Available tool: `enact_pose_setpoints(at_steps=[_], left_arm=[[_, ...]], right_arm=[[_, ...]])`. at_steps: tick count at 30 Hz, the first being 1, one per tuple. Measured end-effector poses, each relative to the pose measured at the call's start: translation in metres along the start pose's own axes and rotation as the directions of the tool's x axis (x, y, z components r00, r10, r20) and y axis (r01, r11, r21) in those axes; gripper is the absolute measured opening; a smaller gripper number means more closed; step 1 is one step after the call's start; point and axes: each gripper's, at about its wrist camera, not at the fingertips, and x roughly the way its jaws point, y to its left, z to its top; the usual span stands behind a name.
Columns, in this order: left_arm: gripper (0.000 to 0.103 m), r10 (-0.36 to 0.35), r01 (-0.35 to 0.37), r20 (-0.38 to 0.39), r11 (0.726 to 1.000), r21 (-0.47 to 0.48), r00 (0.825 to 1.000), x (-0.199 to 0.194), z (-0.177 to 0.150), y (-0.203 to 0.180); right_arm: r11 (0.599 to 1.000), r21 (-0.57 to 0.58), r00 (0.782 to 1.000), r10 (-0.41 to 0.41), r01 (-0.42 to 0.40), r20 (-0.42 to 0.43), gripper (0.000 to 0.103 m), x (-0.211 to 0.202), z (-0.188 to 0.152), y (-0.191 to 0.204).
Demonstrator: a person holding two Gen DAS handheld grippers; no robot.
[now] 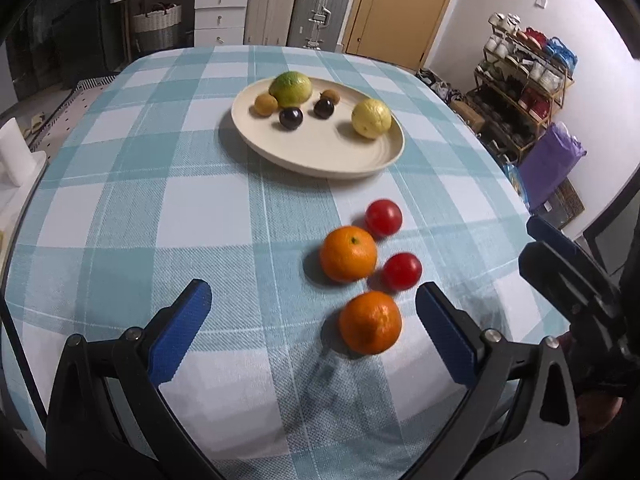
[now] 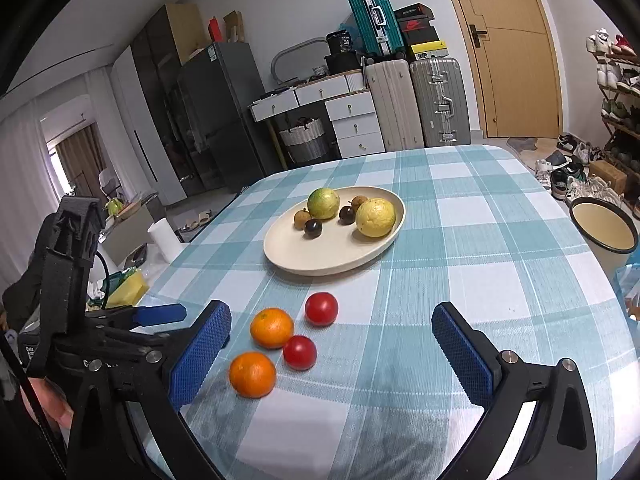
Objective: Organize fruits
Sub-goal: 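Lower the left tool onto the orange and close it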
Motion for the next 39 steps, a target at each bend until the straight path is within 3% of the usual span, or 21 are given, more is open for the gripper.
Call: enact_pose_setpoints(at_steps=[11,23,25,28,39], left_arm=[[0.101,-0.028,0.028,-0.029,0.999,0.017,0.999,0.012,-0.01,-0.004],[0.069,-0.128,0.129,-0.073,0.992,0.01,0.989,0.018,-0.014,-0.004],[0.049,-0.153,0.154,-0.085,0.988,0.004,0.985,0.02,-0.015,-0.003],[0.032,-0.23,0.229,-0.086,0.973,-0.02,0.969,0.021,-0.015,-0.002],[0.03,-0.261,0.259,-0.079,0.965,-0.033,0.962,0.017,-0.018,0.002]], right_arm=[[1.0,0.0,0.999,-0.011,0.011,-0.032,0.103,0.0,-0.011,0.0],[1.0,0.01,0.999,-0.008,0.008,-0.05,0.103,0.003,-0.015,-0.003],[1.0,0.013,0.999,-0.006,0.006,-0.053,0.103,0.004,-0.016,-0.003],[1.0,0.017,0.998,-0.005,0.006,-0.055,0.103,0.004,-0.018,-0.003],[1.0,0.029,0.998,-0.006,0.008,-0.065,0.103,0.005,-0.02,-0.005]])
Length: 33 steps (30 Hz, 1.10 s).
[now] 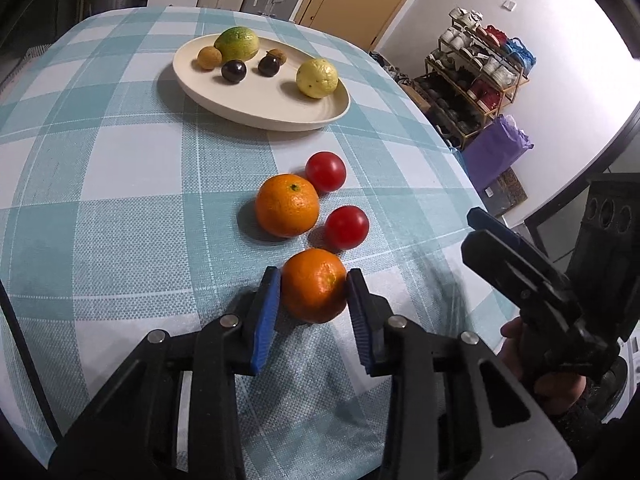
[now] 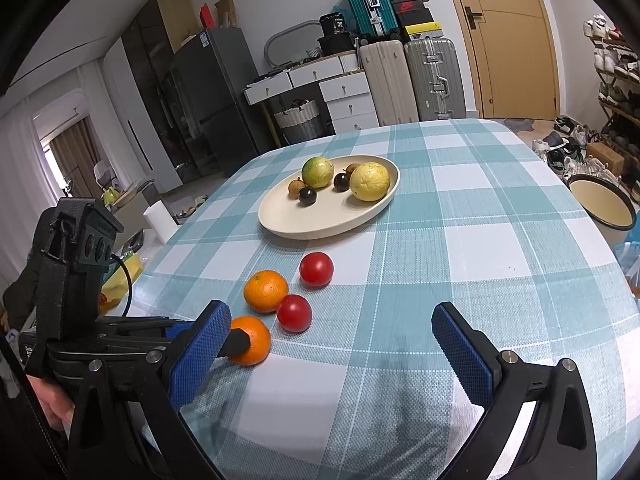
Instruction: Organize fruits
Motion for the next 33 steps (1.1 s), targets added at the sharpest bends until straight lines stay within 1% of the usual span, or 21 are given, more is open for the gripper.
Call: enact_pose_setpoints(at_steps=[4,12,16,19,20,22,23,24,26,27,29,31,32,33], left_arm=[[0.03,-0.015,0.015,0.007,1.0,-0.021,1.0,-0.005,0.001,0.006],[0.03,-0.017,0.019,0.046,0.998,-0.052,0.999,-0.024,0.004,0.021],[0.03,-0.02,0.024,0.05,0.997,-0.071,0.999,-0.03,0.004,0.029],[0.029,-0.027,0.031,0.049,0.996,-0.088,0.998,-0.031,0.003,0.036],[0.029,-0.031,0.035,0.048,0.995,-0.093,0.998,-0.031,0.003,0.038],[0.019,-0.039,0.043,0.046,0.994,-0.101,0.998,-0.029,0.003,0.041],[0.019,-0.046,0.051,0.049,0.993,-0.105,0.998,-0.029,0.004,0.043],[0.019,-0.039,0.045,0.053,0.993,-0.106,0.998,-0.029,0.004,0.044],[0.019,-0.007,0.013,0.068,0.997,-0.079,0.998,-0.03,0.005,0.042],[0.019,-0.017,0.022,0.063,0.997,-0.069,0.998,-0.029,0.005,0.041],[0.019,-0.044,0.049,0.055,0.996,-0.081,0.998,-0.026,0.004,0.042],[0.02,-0.046,0.051,0.055,0.996,-0.08,0.997,-0.026,0.004,0.041],[0.022,-0.043,0.047,0.053,0.995,-0.085,0.998,-0.026,0.004,0.042],[0.03,-0.041,0.045,0.047,0.995,-0.091,0.998,-0.024,0.005,0.042]], right_arm=[[1.0,0.0,1.0,0.002,-0.002,-0.008,0.103,0.002,-0.002,0.001],[1.0,0.006,0.999,0.018,-0.018,-0.046,0.103,0.012,-0.004,0.002],[1.0,0.012,0.997,0.022,-0.022,-0.069,0.103,0.02,-0.006,0.003],[0.999,0.024,0.996,0.043,-0.041,-0.08,0.103,0.026,-0.007,0.004],[0.999,0.022,0.995,0.043,-0.042,-0.087,0.103,0.029,-0.007,0.005],[0.999,0.016,0.994,0.038,-0.036,-0.099,0.103,0.034,-0.006,0.007],[0.999,0.017,0.993,0.034,-0.032,-0.109,0.102,0.038,-0.005,0.007],[0.999,0.019,0.993,0.039,-0.037,-0.116,0.102,0.041,-0.005,0.008],[0.999,0.018,0.99,0.048,-0.047,-0.133,0.101,0.046,-0.003,0.01],[0.999,0.014,0.989,0.047,-0.045,-0.138,0.101,0.049,-0.002,0.011],[0.999,0.011,0.988,0.045,-0.044,-0.151,0.101,0.054,-0.001,0.012],[0.999,0.009,0.985,0.053,-0.052,-0.165,0.1,0.059,0.001,0.015],[0.998,0.006,0.984,0.059,-0.058,-0.17,0.099,0.061,0.001,0.016],[0.998,0.004,0.983,0.061,-0.061,-0.172,0.099,0.062,0.002,0.018]])
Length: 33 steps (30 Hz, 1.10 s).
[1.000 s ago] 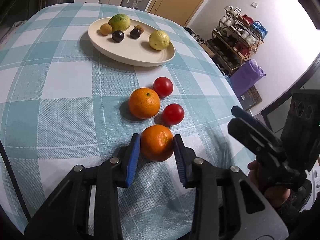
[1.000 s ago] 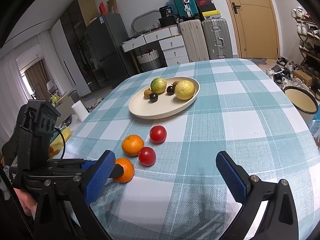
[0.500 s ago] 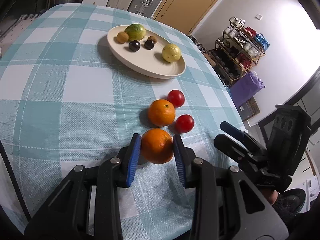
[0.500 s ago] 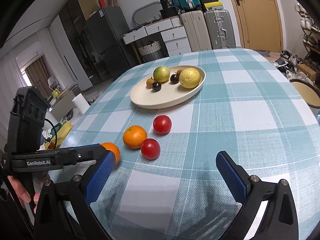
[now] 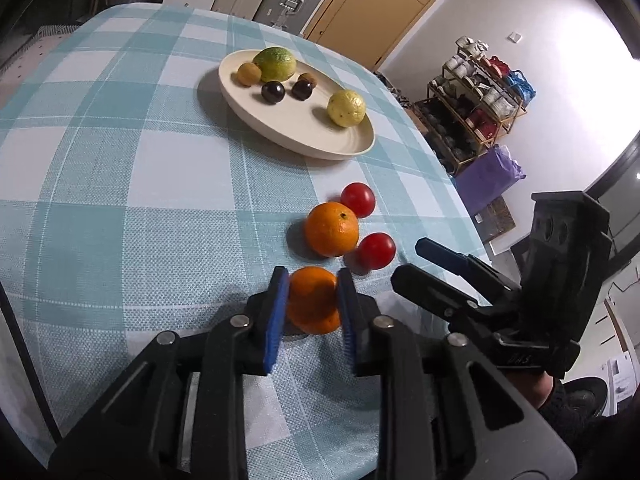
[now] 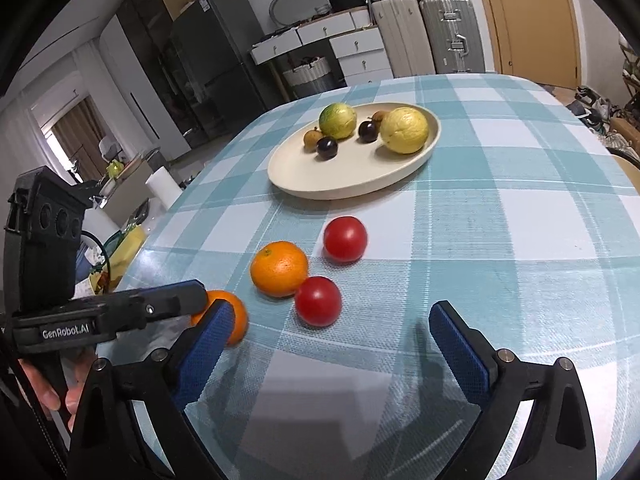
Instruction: Organize fruits
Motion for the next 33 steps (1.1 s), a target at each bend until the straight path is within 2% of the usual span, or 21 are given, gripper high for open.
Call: enact_pose_setpoints(at_steps=[1,3,6,7,11,12,13,14,15,26,33], left_arm=[[0.04,0.001,-0.001,-0.013,1.0,-0.007,1.0,0.003,-0.001,0.002],[0.05,0.001,-0.001,-0.035,1.0,-0.01,0.999,0.007,-0.003,0.002],[0.05,-0.015,0.015,-0.037,1.0,-0.019,0.999,0.011,-0.007,0.002],[0.05,-0.021,0.02,-0.04,1.0,-0.022,0.999,0.012,-0.008,0.001],[0.05,-0.002,0.003,-0.044,1.0,0.008,0.999,0.017,-0.01,-0.006],[0.048,-0.004,0.004,-0.049,1.0,0.017,0.999,0.018,-0.011,-0.007],[0.038,-0.01,0.011,-0.058,1.0,0.023,0.998,0.02,-0.012,-0.008],[0.034,-0.012,0.014,-0.064,1.0,0.024,0.998,0.02,-0.012,-0.009],[0.033,-0.013,0.015,-0.067,1.0,0.027,0.998,0.022,-0.013,-0.009],[0.031,-0.005,0.006,-0.019,1.0,0.022,1.0,0.002,-0.004,-0.003],[0.031,0.018,-0.019,0.009,0.999,0.027,1.0,-0.014,0.0,0.0]], right_arm=[[1.0,-0.003,1.0,0.001,-0.001,0.0,0.099,0.0,0.0,0.001],[1.0,-0.007,1.0,0.003,-0.003,-0.001,0.099,0.001,0.0,0.003],[1.0,-0.013,1.0,0.004,-0.004,-0.003,0.099,0.002,0.001,0.004],[1.0,-0.016,1.0,0.005,-0.006,-0.004,0.099,0.002,0.001,0.004],[0.999,-0.034,1.0,0.002,-0.003,-0.017,0.085,0.005,0.002,0.007],[0.999,-0.032,1.0,0.001,-0.002,-0.018,0.085,0.006,0.003,0.006],[1.0,-0.027,1.0,0.003,-0.004,-0.016,0.085,0.006,0.003,0.005],[1.0,-0.023,1.0,0.006,-0.007,-0.012,0.085,0.005,0.003,0.005],[1.0,-0.022,1.0,0.006,-0.006,-0.009,0.085,0.004,0.003,0.005],[1.0,-0.022,1.0,0.015,-0.015,-0.011,0.085,0.004,0.001,0.003],[0.999,-0.012,0.999,0.029,-0.029,-0.041,0.071,0.011,0.002,0.001]])
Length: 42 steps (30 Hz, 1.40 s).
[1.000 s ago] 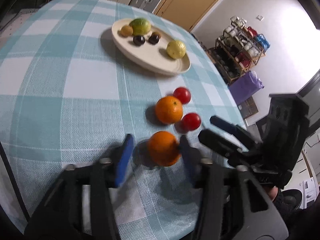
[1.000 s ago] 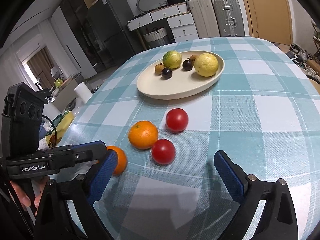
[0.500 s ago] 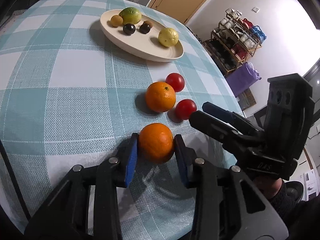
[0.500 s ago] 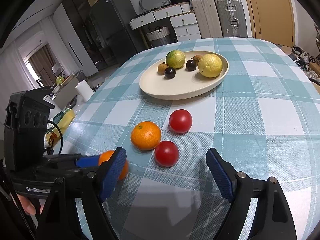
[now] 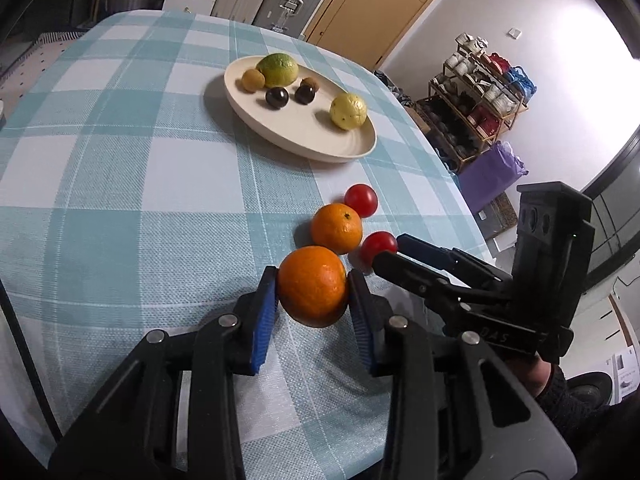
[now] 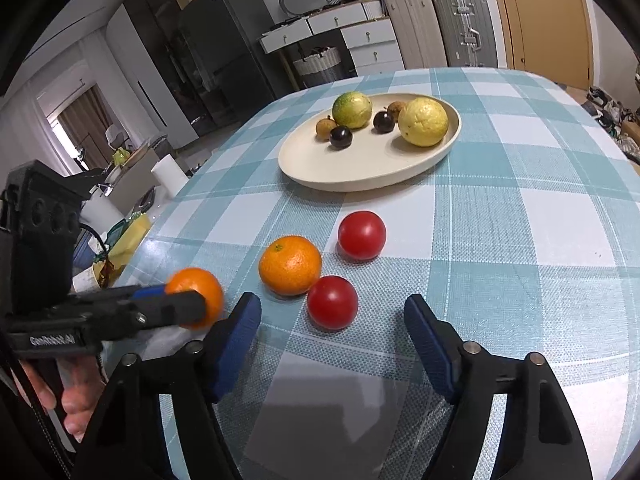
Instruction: Organize fruits
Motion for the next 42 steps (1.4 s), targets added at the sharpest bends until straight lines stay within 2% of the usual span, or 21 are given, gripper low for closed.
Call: enact_pose_setpoints(at_steps=[6,8,9,13,20,27,36,42], left_arm=[[0.031,0.009,-0.009,0.005,1.0,-0.01,1.0,-0.005,0.001,0.005],[0.031,0.012,-0.012,0.007,1.0,-0.013,1.0,-0.005,0.002,0.006],[0.031,0.013,-0.013,0.007,1.0,-0.013,1.0,-0.005,0.002,0.007],[0.031,0.019,-0.019,0.015,1.0,-0.013,1.0,-0.007,0.006,0.007],[0.031,0.028,-0.028,0.028,1.0,-0.012,0.999,-0.008,0.017,0.007],[0.031,0.03,-0.03,0.054,1.0,-0.008,0.998,-0.007,0.045,0.006],[0.031,0.032,-0.031,0.073,0.999,-0.016,0.997,0.005,0.097,0.008],[0.031,0.045,-0.043,0.062,0.998,-0.038,0.997,0.026,0.127,0.017]], right_arm=[[1.0,-0.008,1.0,-0.01,0.01,0.0,0.058,0.003,0.004,0.002],[1.0,-0.015,1.0,-0.001,0.001,-0.003,0.047,0.004,0.005,0.004],[1.0,-0.02,1.0,-0.004,0.004,-0.004,0.046,0.004,0.005,0.005],[0.999,-0.04,1.0,-0.001,0.0,-0.012,0.029,0.005,0.004,0.008],[0.999,-0.031,1.0,0.023,-0.023,0.018,0.028,-0.003,0.004,0.004],[0.999,-0.011,0.995,0.042,-0.042,0.085,0.028,-0.02,0.018,-0.006],[0.996,0.018,0.987,0.089,-0.092,0.134,0.028,-0.019,0.057,-0.019],[0.995,0.004,0.987,0.098,-0.099,0.128,0.028,-0.004,0.086,-0.021]])
